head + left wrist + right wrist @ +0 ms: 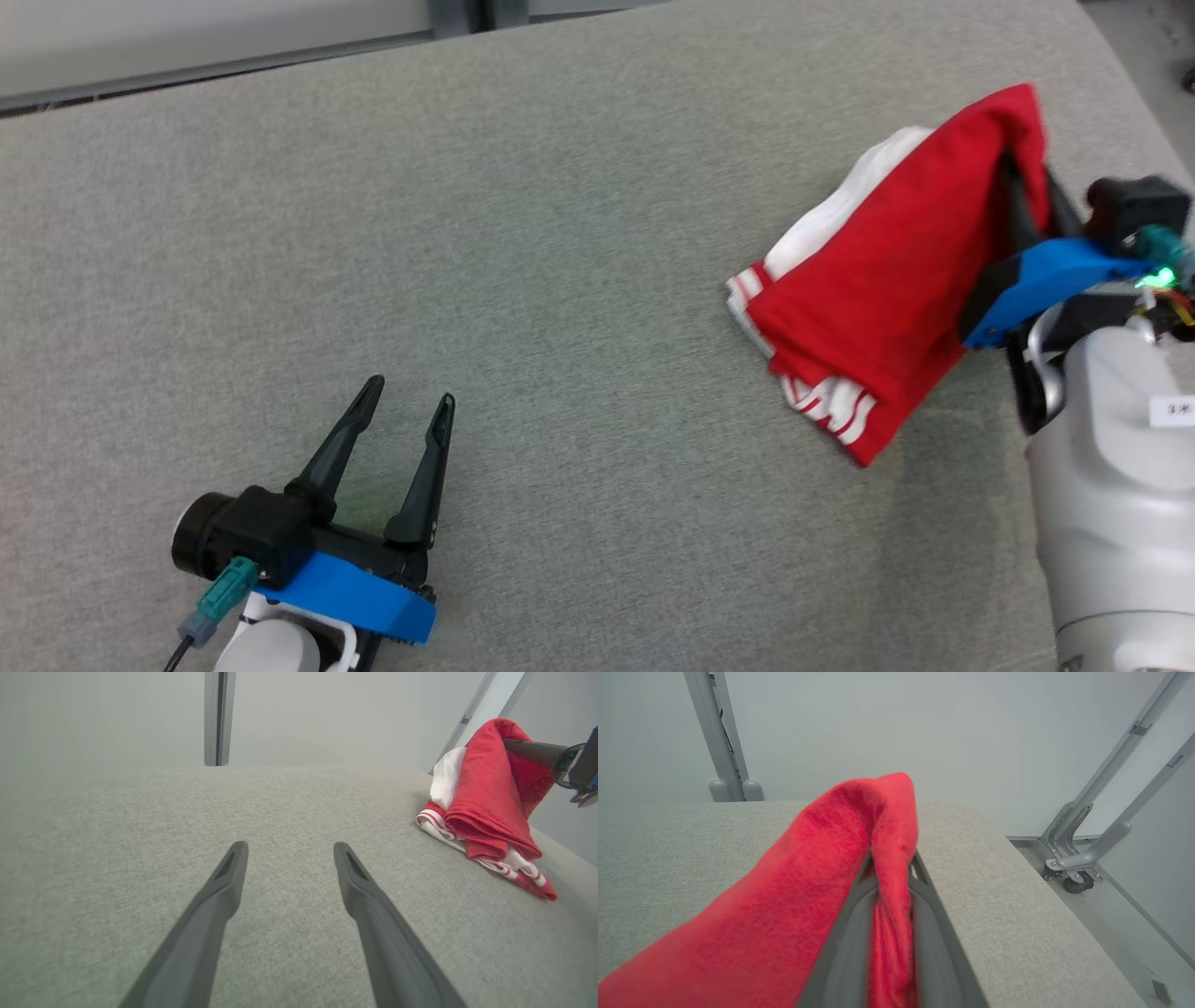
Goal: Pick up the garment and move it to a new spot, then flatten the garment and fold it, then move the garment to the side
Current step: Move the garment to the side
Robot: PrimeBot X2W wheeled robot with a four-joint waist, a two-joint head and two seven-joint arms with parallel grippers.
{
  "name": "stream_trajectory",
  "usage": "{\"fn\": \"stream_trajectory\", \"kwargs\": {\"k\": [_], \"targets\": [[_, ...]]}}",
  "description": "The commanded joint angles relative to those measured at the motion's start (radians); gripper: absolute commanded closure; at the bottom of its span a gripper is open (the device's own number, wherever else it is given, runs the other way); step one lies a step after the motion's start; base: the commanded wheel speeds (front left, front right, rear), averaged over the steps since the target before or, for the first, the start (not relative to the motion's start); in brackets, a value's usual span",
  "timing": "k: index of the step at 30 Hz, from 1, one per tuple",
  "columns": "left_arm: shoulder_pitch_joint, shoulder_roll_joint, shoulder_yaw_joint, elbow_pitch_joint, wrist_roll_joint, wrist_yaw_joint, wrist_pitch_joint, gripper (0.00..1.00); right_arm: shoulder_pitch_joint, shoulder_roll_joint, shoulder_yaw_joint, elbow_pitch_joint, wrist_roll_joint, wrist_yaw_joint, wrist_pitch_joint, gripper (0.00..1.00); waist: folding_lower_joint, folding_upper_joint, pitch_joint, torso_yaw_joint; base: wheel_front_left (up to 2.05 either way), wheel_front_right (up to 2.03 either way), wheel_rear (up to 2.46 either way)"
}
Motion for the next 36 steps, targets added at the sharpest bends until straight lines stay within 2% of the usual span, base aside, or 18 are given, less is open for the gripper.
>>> {"fn": "stream_trajectory", "kwargs": {"k": [1,7,12,33,34,35,36], "targets": [[-0.02,0.005,-0.002,-0.007,-0.003,0.001,-0.004,0.0,-0.02,-0.006,-0.026,-0.01,-0.023,0.0,0.007,1.0,-0.0001,0.0,0.061,0.061,0.0,0.0,0.0],[-0.06,0.019,0.004,-0.024,-0.02,0.001,-0.004,0.0,-0.078,-0.005,-0.346,-0.152,-0.278,0.0,0.102,1.0,-0.0001,0.0,0.105,0.112,0.0,0.0,0.0],[-0.068,0.015,0.013,-0.03,-0.024,0.001,-0.004,0.0,-0.093,-0.005,-0.454,-0.207,-0.371,-0.001,0.118,1.0,-0.0001,0.0,0.102,0.119,0.0,0.0,0.0],[-0.018,-0.004,0.033,0.0,-0.009,0.001,-0.004,0.0,-0.06,-0.005,-0.48,-0.157,-0.425,-0.001,0.08,1.0,-0.0001,0.0,0.033,0.1,0.0,0.0,0.0],[-0.018,-0.006,0.033,0.0,-0.007,0.001,-0.004,0.0,-0.057,-0.005,-0.474,-0.155,-0.43,-0.001,0.077,0.74,-0.0001,0.0,0.03,0.099,0.0,0.0,0.0],[-0.017,-0.007,0.034,0.001,-0.007,0.001,-0.004,0.0,-0.056,-0.005,-0.471,-0.149,-0.427,-0.001,0.07,0.22,-0.0001,0.0,0.028,0.097,0.0,0.0,0.0],[-0.016,-0.008,0.035,0.002,-0.006,0.001,-0.004,0.0,-0.055,-0.005,-0.468,-0.144,-0.425,-0.001,0.065,0.0,-0.0001,0.0,0.025,0.096,0.0,0.0,0.0]]}}
